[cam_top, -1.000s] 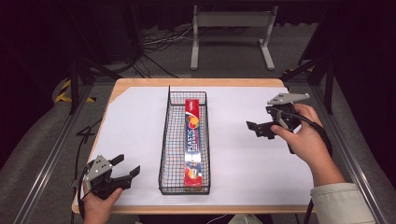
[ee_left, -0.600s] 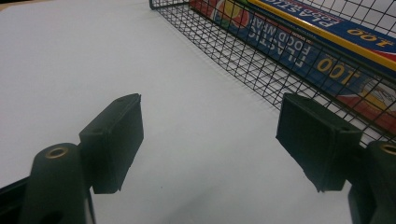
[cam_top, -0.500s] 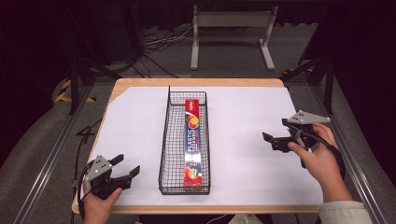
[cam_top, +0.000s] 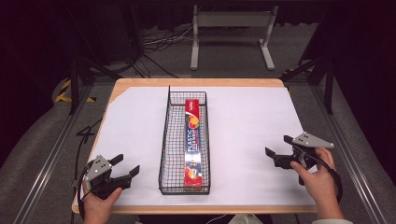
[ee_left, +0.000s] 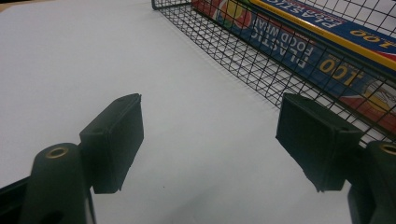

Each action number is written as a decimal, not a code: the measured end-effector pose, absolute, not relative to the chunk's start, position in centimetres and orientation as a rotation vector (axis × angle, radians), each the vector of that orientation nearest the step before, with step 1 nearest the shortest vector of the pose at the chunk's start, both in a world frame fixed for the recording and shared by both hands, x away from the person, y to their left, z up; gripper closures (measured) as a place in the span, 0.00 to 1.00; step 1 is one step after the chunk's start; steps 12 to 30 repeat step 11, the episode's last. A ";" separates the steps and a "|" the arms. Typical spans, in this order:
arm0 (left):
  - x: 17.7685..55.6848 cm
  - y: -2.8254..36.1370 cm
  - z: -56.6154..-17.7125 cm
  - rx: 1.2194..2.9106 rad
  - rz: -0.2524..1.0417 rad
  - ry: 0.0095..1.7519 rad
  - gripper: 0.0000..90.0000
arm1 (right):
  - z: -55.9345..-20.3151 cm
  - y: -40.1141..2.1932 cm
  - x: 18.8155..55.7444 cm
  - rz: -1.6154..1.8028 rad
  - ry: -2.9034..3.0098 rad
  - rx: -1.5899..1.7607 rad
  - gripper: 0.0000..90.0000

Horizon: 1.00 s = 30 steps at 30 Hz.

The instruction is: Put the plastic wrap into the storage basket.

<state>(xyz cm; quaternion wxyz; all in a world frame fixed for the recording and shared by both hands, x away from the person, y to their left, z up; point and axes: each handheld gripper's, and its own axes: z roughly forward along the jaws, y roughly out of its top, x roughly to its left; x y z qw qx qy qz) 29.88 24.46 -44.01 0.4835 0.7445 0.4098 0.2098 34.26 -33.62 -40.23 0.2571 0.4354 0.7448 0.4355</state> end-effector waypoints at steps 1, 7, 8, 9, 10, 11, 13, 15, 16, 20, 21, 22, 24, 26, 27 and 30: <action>29.9 24.5 -44.0 1.818 0.514 0.996 0.26 | -41.3 -34.0 34.0 1.159 2.031 1.184 0.12; 29.9 24.5 -44.0 1.813 0.512 0.996 0.26 | -42.6 -34.0 33.8 1.103 2.069 1.177 0.12; 29.9 24.5 -44.0 1.814 0.512 0.995 0.26 | -42.8 -34.0 33.8 1.107 2.070 1.177 0.12; 29.8 24.5 -44.0 1.814 0.511 0.994 0.26 | -42.9 -33.9 33.7 1.112 2.069 1.181 0.12; 29.8 24.5 -44.0 1.814 0.511 0.993 0.26 | -42.9 -33.9 33.7 1.116 2.072 1.178 0.12; 29.8 24.5 -44.0 1.815 0.513 0.994 0.26 | -42.9 -33.9 33.6 1.117 2.068 1.176 0.12; 29.8 24.5 -44.0 1.815 0.513 0.994 0.26 | -42.9 -33.9 33.6 1.117 2.068 1.176 0.12; 29.8 24.5 -44.0 1.815 0.513 0.994 0.26 | -42.9 -33.9 33.6 1.117 2.068 1.176 0.12; 29.8 24.5 -44.0 1.815 0.513 0.994 0.26 | -42.9 -33.9 33.6 1.117 2.068 1.176 0.12; 29.8 24.5 -44.0 1.815 0.513 0.994 0.26 | -42.9 -33.9 33.6 1.117 2.068 1.176 0.12; 29.8 24.5 -44.0 1.815 0.513 0.994 0.26 | -42.9 -33.9 33.6 1.117 2.068 1.176 0.12; 29.8 24.5 -44.0 1.815 0.513 0.994 0.26 | -42.9 -33.9 33.6 1.117 2.068 1.176 0.12; 29.8 24.5 -44.0 1.815 0.513 0.994 0.26 | -42.9 -33.9 33.6 1.117 2.068 1.176 0.12; 29.8 24.5 -44.0 1.815 0.513 0.994 0.26 | -42.9 -33.9 33.6 1.117 2.068 1.176 0.12; 29.8 24.5 -44.0 1.815 0.513 0.994 0.26 | -42.9 -33.9 33.6 1.117 2.068 1.176 0.12; 29.8 24.5 -44.0 1.815 0.513 0.994 0.26 | -42.9 -33.9 33.6 1.117 2.068 1.176 0.12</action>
